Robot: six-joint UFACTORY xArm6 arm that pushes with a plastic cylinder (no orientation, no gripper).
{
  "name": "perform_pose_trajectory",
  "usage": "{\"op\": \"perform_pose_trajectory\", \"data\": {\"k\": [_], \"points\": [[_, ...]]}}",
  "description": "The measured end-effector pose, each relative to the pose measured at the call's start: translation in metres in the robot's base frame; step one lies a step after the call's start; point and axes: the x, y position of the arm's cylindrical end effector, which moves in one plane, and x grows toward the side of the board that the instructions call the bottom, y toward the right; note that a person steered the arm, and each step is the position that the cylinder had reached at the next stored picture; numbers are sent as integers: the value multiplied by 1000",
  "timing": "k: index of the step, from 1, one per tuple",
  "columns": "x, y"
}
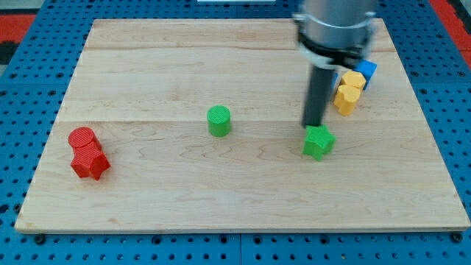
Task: Slightly push the green star to the right
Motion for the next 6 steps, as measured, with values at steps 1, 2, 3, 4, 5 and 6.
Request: {"op": "perform_pose_trajectory", "data": {"k": [1,2,3,4,5,6], "points": [[29,-14],[29,-31],[40,-50],[68,-75],[74,-27],[76,-71]]}}
